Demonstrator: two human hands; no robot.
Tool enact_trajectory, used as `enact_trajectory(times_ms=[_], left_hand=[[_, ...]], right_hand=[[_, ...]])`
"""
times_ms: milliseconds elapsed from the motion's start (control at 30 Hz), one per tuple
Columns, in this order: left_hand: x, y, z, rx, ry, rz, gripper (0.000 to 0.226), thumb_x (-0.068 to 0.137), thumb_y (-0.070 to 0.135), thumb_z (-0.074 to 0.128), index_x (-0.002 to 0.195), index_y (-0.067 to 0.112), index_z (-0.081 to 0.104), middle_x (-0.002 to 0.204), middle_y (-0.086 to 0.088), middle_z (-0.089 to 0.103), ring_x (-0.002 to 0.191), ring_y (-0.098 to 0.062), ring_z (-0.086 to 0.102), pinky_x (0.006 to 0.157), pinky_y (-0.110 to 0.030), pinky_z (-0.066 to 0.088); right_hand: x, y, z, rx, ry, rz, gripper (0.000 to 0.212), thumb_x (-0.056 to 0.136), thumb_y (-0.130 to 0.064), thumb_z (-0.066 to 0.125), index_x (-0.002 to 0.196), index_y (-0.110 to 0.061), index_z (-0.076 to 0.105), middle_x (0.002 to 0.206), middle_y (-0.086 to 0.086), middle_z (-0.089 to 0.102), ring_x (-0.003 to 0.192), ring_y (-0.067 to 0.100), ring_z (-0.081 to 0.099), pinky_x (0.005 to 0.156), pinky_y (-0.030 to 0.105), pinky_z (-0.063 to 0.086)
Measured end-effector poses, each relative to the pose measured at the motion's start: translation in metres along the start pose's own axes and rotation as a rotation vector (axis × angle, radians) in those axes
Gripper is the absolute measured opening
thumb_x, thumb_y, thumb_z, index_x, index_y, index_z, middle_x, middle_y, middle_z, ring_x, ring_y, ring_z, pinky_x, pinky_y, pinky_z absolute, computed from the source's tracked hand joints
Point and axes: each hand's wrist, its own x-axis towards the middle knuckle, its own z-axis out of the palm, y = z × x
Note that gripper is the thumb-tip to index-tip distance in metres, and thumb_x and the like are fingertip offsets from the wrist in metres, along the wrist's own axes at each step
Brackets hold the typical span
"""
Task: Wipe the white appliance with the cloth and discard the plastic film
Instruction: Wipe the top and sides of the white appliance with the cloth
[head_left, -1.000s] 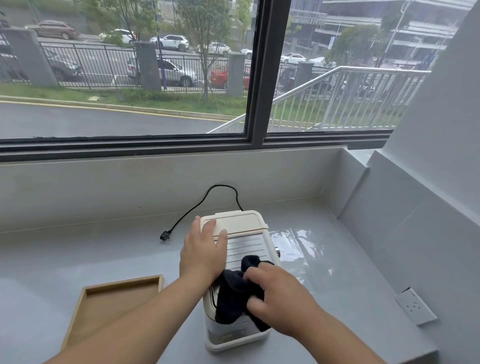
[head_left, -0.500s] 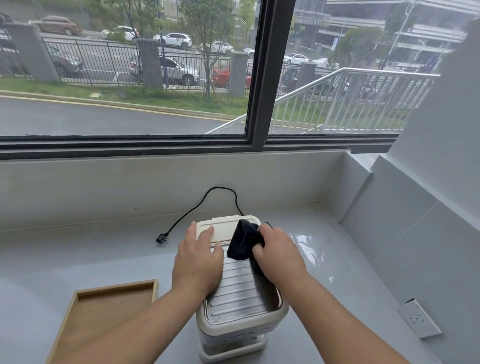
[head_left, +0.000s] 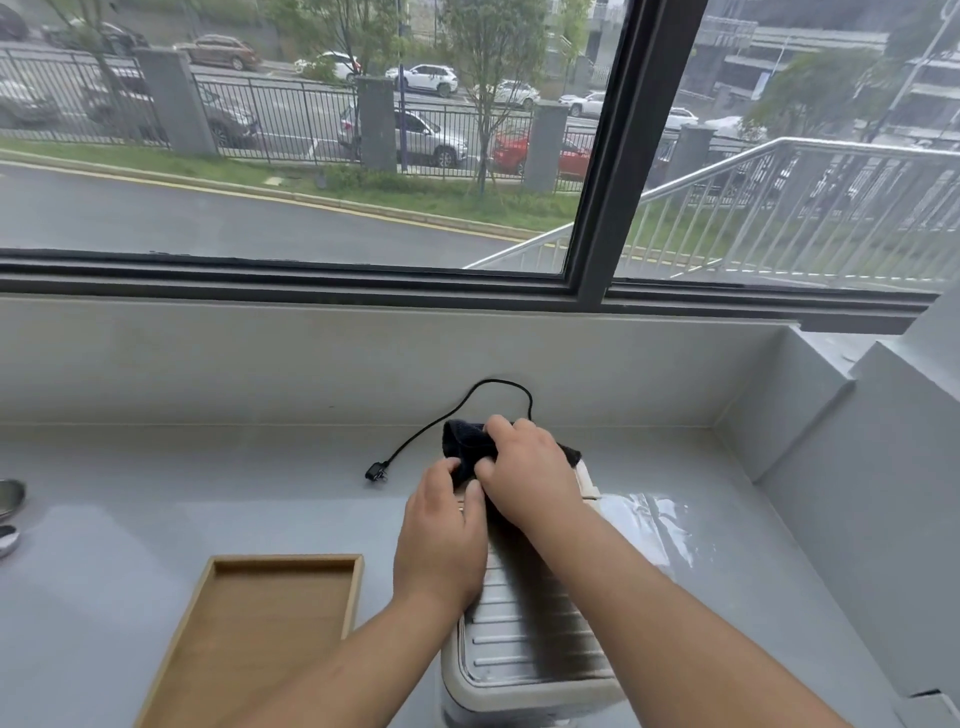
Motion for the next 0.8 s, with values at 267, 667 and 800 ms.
enact_trajectory(times_ms=[267, 667, 800], left_hand=[[0.005, -0.009, -0.022, -0.542, 0.089, -0.457, 0.060, 0.084, 0.072, 0.037, 0.101, 0.023, 0.068, 0.106, -0.002, 0.076, 0.103, -0.025, 0.066, 0.087, -0.042, 0.050], [0.022, -0.032, -0.044, -0.433, -0.219, -0.438, 0.037, 0.094, 0.024, 0.068, 0.129, 0.025, 0.058, 0.114, -0.001, 0.072, 0.104, -0.022, 0.068, 0.093, -0.041, 0.056], [0.007, -0.036, -0.045, -0.089, -0.243, -0.273, 0.028, 0.090, 0.022, 0.056, 0.116, 0.031, 0.057, 0.098, 0.005, 0.069, 0.090, -0.019, 0.064, 0.071, -0.034, 0.048]], right_hand=[[-0.006, -0.048, 0.022, -0.030, -0.068, -0.181, 0.028, 0.090, -0.034, 0.058, 0.113, -0.017, 0.064, 0.107, 0.010, 0.056, 0.104, 0.031, 0.052, 0.081, 0.039, 0.044], [-0.084, 0.004, -0.017, 0.063, 0.038, -0.117, 0.031, 0.093, -0.018, 0.058, 0.122, -0.023, 0.068, 0.117, -0.003, 0.066, 0.110, 0.022, 0.054, 0.098, 0.036, 0.046], [-0.107, 0.021, 0.001, -0.092, 0.144, -0.145, 0.020, 0.092, -0.015, 0.059, 0.106, -0.021, 0.072, 0.109, -0.002, 0.066, 0.100, 0.027, 0.054, 0.092, 0.040, 0.046]])
